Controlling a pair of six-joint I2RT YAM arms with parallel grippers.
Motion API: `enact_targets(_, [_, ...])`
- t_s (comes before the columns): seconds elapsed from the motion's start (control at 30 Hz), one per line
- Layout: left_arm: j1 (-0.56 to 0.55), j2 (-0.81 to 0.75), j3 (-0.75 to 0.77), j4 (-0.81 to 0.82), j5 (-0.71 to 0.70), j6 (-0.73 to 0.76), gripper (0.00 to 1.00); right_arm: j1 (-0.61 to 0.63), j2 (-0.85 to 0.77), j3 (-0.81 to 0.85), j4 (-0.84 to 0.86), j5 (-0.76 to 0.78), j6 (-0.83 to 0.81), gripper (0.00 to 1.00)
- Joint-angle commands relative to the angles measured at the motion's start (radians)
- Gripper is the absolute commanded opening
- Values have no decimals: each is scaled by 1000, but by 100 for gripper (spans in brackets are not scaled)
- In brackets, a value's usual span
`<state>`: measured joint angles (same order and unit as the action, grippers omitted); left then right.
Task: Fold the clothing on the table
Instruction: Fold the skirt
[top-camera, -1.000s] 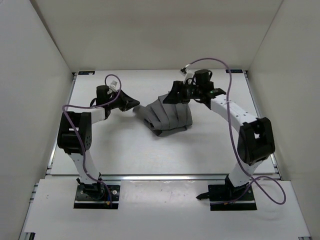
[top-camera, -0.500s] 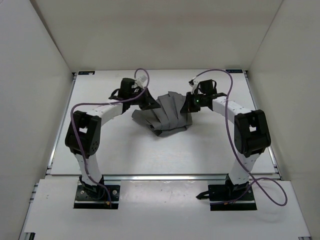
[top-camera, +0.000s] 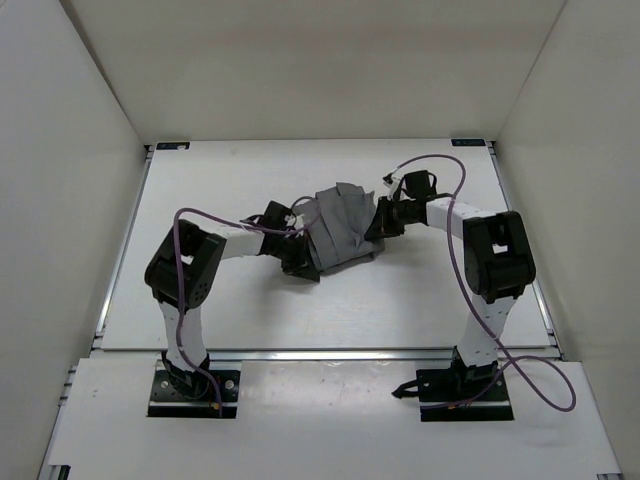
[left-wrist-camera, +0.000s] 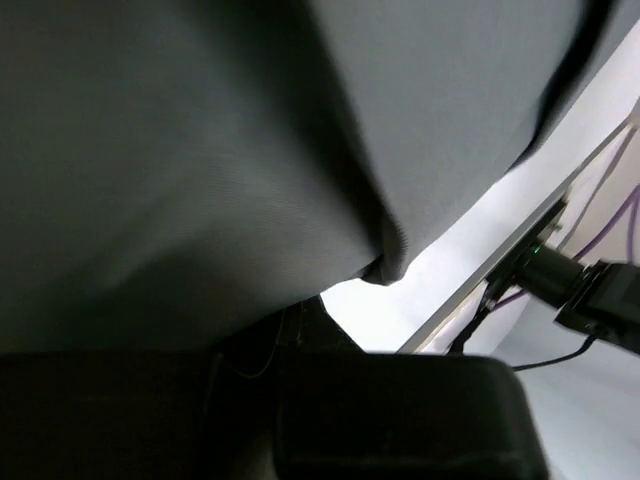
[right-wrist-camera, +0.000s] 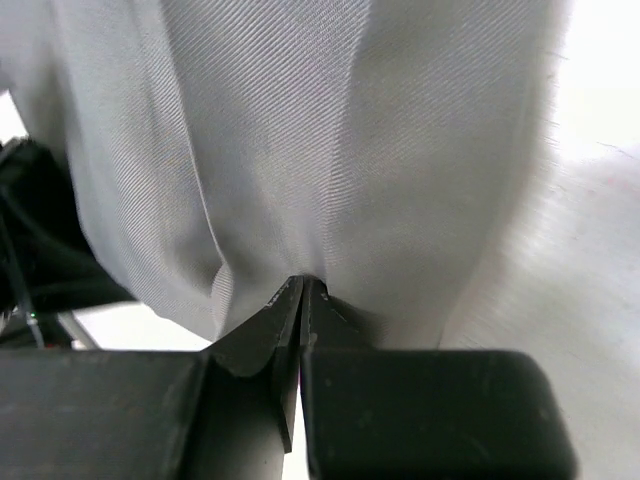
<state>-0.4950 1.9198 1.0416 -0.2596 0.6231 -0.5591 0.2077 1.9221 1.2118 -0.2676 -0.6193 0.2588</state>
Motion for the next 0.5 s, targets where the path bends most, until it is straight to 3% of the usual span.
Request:
enact_targets(0.0, [41, -74, 27, 37, 1, 8, 0, -36, -75, 31, 39, -63, 14, 0])
enact_targets(0.1, [50, -119, 89, 13, 42, 1, 7, -63, -127, 74, 18, -118, 25, 13])
enact_targets(0.17, [50, -160, 121, 13, 66, -10, 15, -80, -150, 151, -51, -152, 7, 31])
enact_targets(0.3, [55, -307, 103, -6, 50, -19, 42, -77, -202, 242, -231, -18, -113, 59])
enact_targets(0.37, [71, -373, 57, -10, 14, -16, 57, -62, -259, 226, -278, 135, -148, 62])
enact_targets(0.47, [122, -522, -54, -72, -205, 33, 72, -67, -314, 145, -272, 249, -190, 66])
